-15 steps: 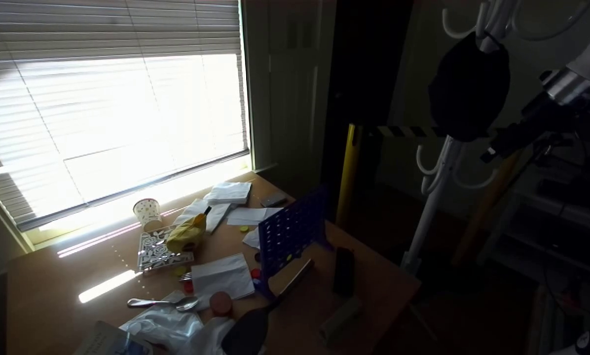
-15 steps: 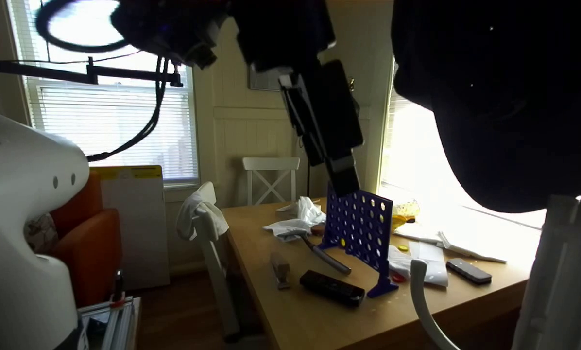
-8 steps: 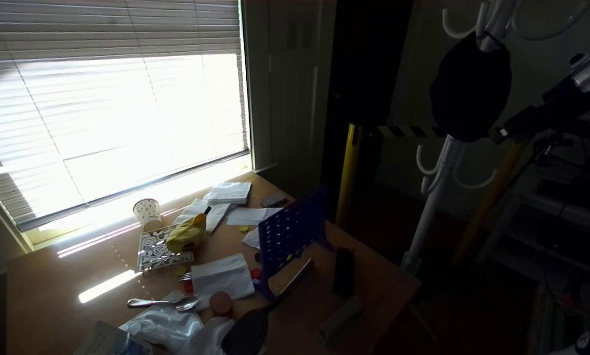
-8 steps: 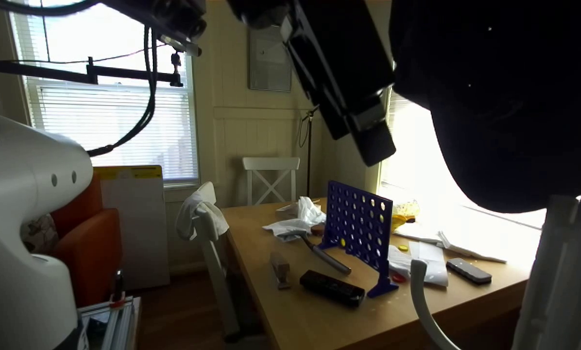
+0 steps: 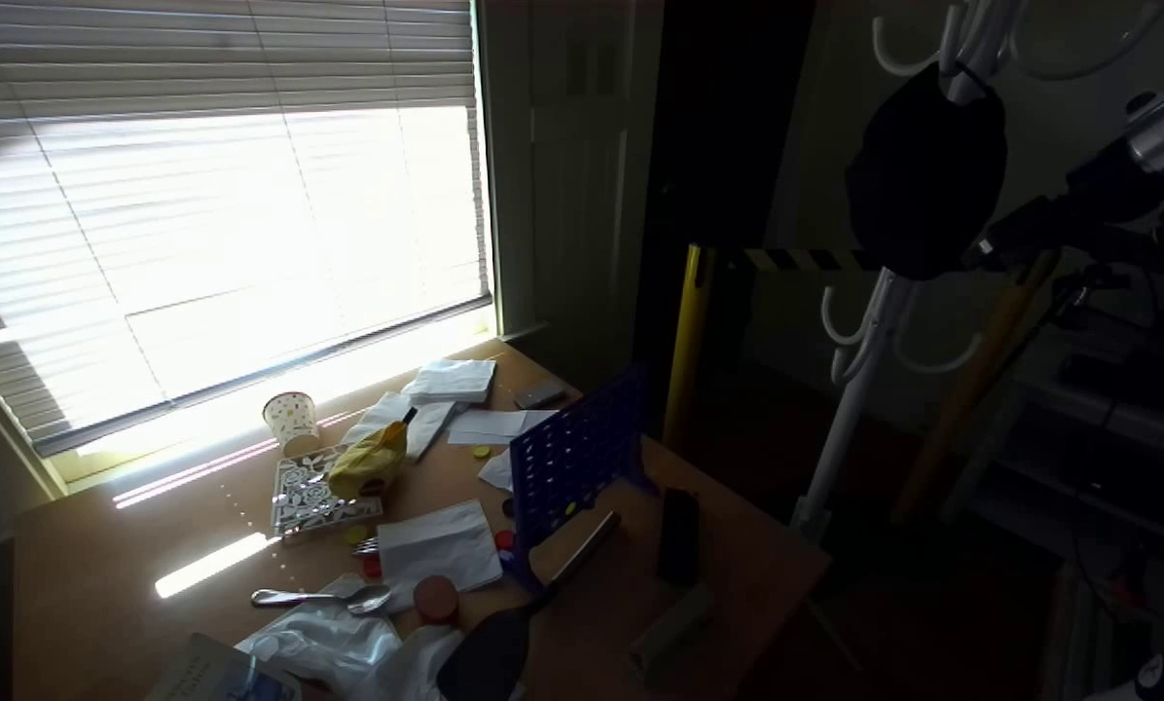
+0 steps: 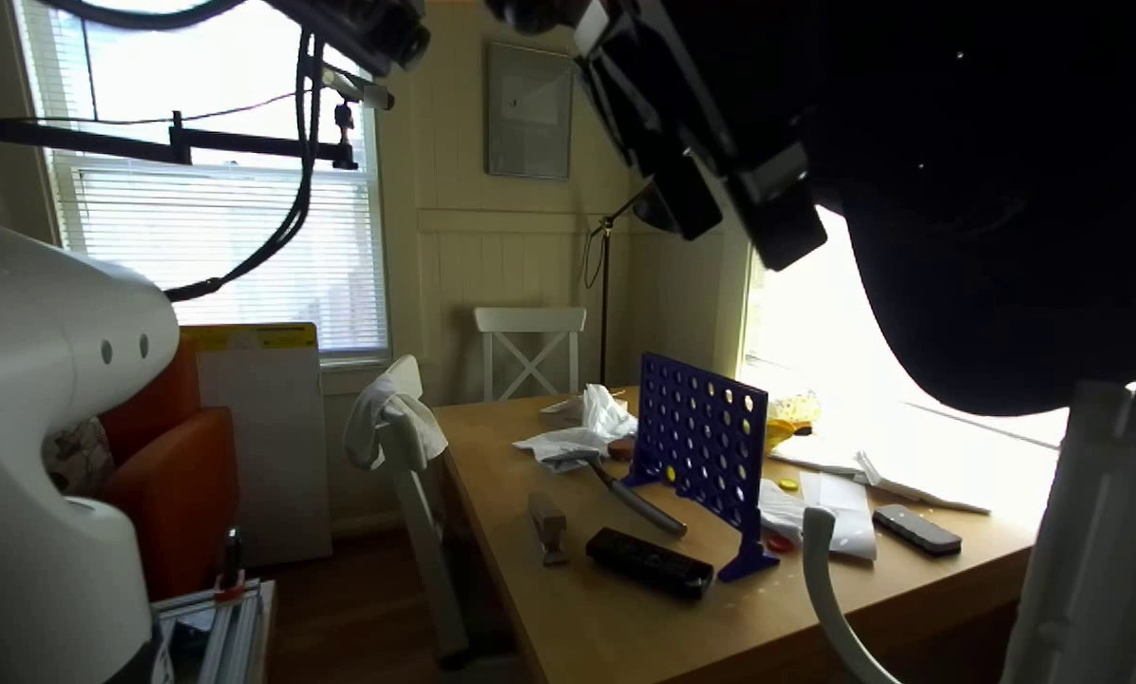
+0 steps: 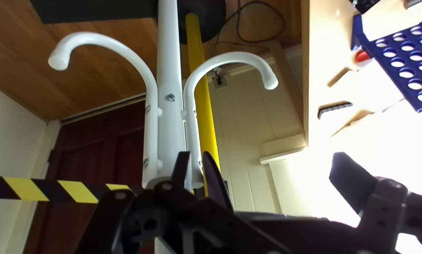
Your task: Put the black cap on the table.
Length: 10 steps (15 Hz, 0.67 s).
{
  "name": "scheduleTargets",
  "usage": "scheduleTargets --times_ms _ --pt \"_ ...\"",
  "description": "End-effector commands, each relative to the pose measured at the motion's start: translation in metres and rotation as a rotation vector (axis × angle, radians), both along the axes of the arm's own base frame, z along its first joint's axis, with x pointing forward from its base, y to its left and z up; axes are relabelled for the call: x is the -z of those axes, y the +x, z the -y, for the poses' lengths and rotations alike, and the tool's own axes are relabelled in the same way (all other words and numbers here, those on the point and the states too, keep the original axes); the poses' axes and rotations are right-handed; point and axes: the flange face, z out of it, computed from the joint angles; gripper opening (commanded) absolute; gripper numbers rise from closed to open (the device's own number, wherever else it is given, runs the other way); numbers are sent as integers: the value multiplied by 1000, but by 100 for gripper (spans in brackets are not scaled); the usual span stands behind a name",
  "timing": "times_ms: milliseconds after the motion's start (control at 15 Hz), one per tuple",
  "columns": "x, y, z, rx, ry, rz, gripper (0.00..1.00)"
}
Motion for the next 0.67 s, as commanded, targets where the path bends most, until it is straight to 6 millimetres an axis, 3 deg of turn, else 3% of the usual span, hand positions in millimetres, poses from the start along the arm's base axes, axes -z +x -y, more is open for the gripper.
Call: scheduleTargets --times_ms 0,267,600 --pt "-9 12 -4 -7 -34 71 100" --pt "-14 18 -1 -4 -106 114 100" --pt "-7 22 0 -54 -151 66 100"
